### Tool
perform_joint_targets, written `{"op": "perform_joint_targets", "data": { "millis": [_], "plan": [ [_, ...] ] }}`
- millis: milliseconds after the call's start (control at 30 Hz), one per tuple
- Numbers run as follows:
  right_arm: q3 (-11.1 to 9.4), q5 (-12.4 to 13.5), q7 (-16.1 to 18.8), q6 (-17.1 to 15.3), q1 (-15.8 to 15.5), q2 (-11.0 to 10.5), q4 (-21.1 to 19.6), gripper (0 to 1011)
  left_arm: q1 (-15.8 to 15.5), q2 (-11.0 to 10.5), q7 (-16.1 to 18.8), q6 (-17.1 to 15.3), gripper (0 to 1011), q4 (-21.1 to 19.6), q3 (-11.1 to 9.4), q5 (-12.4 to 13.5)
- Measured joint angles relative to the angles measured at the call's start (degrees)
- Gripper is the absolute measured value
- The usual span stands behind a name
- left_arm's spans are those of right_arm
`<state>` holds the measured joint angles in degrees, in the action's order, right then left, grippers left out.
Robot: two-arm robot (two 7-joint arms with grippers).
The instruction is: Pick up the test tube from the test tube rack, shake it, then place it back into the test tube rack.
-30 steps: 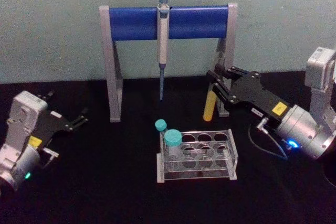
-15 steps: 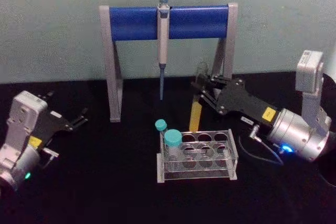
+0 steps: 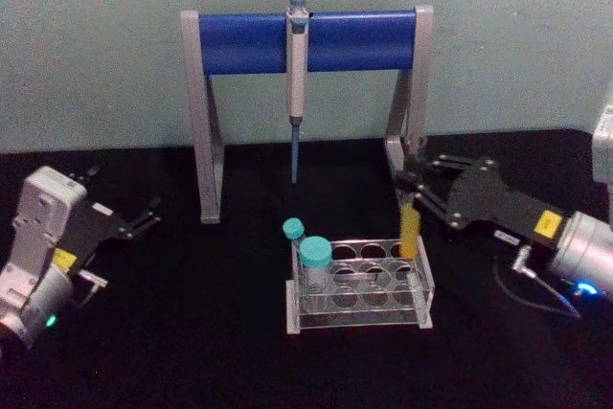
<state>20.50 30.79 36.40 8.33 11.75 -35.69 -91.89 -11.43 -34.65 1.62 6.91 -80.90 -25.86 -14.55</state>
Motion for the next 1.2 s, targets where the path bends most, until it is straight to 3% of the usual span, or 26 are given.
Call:
{"op": "perform_joint_targets", "data": {
  "millis": [200,333,367,500,667,733,900,1200],
  "plan": [
    [-2.0,-4.0,-5.7,0.2,-1.6,-0.2,-1.1,235,0.0,0.0,0.0,0.0,1001,0.0,0.0,0.0],
    [-2.7,-7.8,-9.9,1.2,-1.5,1.8,-0.9,235,0.0,0.0,0.0,0.0,1001,0.0,0.0,0.0],
    [-2.7,-7.8,-9.9,1.2,-1.5,1.8,-0.9,235,0.0,0.0,0.0,0.0,1001,0.0,0.0,0.0],
    [-2.9,-9.3,-12.0,3.0,-0.6,5.1,0.9,235,0.0,0.0,0.0,0.0,1001,0.0,0.0,0.0],
    [-3.0,-7.5,-10.9,4.0,0.6,8.1,3.3,235,0.0,0.0,0.0,0.0,1001,0.0,0.0,0.0],
    [-3.0,-5.6,-9.1,3.9,1.5,9.7,4.6,235,0.0,0.0,0.0,0.0,1001,0.0,0.0,0.0],
    [-2.5,-2.2,-5.2,2.4,3.0,10.9,5.9,235,0.0,0.0,0.0,0.0,1001,0.0,0.0,0.0],
    [-0.2,3.8,3.4,-0.6,4.5,9.1,6.7,235,0.0,0.0,0.0,0.0,1002,0.0,0.0,0.0]
  ]
}}
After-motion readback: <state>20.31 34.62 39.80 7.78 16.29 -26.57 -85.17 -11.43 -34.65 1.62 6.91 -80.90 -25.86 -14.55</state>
